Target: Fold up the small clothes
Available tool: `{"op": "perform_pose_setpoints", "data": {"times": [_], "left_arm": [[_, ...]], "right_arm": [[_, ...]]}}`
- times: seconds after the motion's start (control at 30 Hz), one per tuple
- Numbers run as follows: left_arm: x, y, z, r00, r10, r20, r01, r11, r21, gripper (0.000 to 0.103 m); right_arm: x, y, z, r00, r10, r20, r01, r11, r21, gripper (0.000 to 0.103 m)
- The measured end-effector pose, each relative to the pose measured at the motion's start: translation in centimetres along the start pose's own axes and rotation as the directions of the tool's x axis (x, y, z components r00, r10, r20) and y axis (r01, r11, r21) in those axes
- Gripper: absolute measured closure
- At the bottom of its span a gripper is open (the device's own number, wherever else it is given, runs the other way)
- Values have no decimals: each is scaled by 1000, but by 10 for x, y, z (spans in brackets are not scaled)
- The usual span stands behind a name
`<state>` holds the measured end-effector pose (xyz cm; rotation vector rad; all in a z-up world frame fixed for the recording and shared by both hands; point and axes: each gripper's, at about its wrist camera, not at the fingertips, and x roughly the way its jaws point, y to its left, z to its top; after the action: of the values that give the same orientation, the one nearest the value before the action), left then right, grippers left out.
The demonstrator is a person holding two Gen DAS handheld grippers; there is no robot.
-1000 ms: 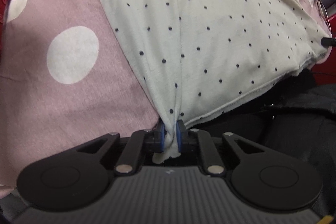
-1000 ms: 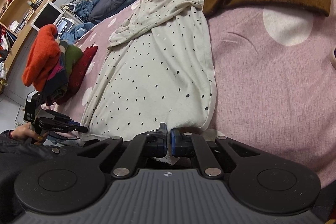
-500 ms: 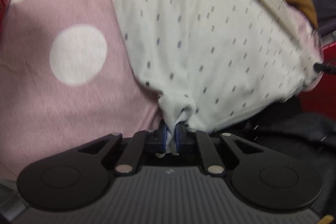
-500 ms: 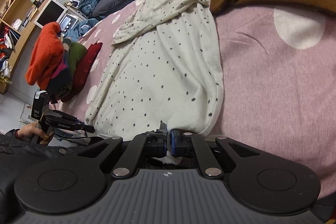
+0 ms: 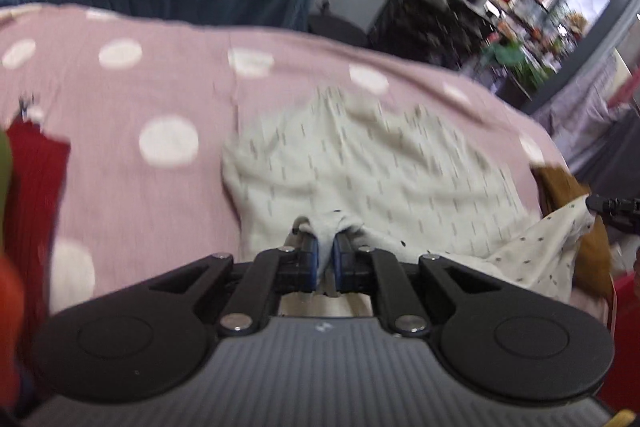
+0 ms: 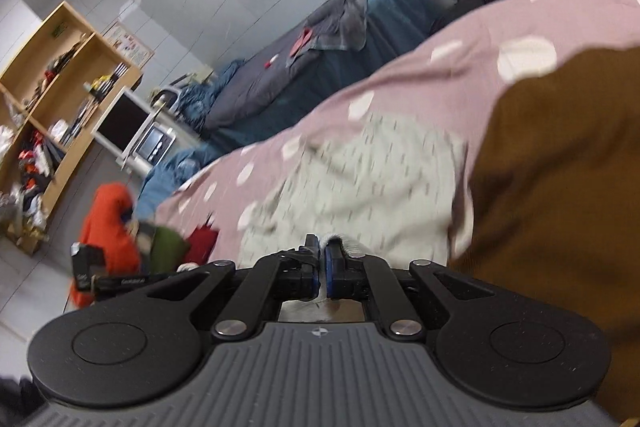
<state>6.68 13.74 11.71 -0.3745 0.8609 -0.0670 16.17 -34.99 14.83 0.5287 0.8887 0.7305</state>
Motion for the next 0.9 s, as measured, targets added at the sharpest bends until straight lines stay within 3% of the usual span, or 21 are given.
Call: {"op": "perform_pose_setpoints", "data": {"times": [0.17,0.33,0.37,0.43,0.47,0.5,0.53,0.57,0.6,0.63,0.73,0.8,0.9], "left_arm": [[47,3,54,991,119,59,-117,992,-38,96],[103,21,85,983,183,7,-181,979,-93,94],[112,25,86,980,199,0,-198,974,-109,88],[124,30,87,963,271,7,-269,957,-114,56],[128,33,87,949,314,13,-311,944,-107,26],[129,35,87,935,353,19,-350,931,-103,3],[129,37,86,920,390,24,-386,917,-104,0],[127,37,84,910,415,26,-410,906,-104,0],[123,36,82,910,413,29,-409,907,-97,0],[118,31,77,920,389,45,-385,919,-81,0],[100,1,54,950,288,119,-294,955,34,0],[94,-28,32,959,238,154,-260,954,149,0],[104,-62,3,960,240,144,-271,925,267,0]], "right_arm": [[53,-18,54,994,-95,53,93,995,30,97],[89,-39,75,980,-181,78,171,978,117,97],[96,-42,75,978,-196,67,187,975,119,96],[105,-47,76,969,-238,67,229,966,118,87],[104,-49,74,956,-276,95,264,956,127,74],[99,-51,73,940,-314,133,297,945,135,61],[94,-53,73,923,-345,170,323,936,142,52],[88,-53,72,904,-373,208,349,926,143,31],[82,-51,71,890,-388,238,366,921,134,28],[79,-48,69,888,-385,252,368,923,113,28],[79,-27,57,919,-324,225,337,941,-19,34],[89,-6,41,937,-290,194,323,932,-164,41],[114,28,2,940,-304,158,342,847,-407,43]]}}
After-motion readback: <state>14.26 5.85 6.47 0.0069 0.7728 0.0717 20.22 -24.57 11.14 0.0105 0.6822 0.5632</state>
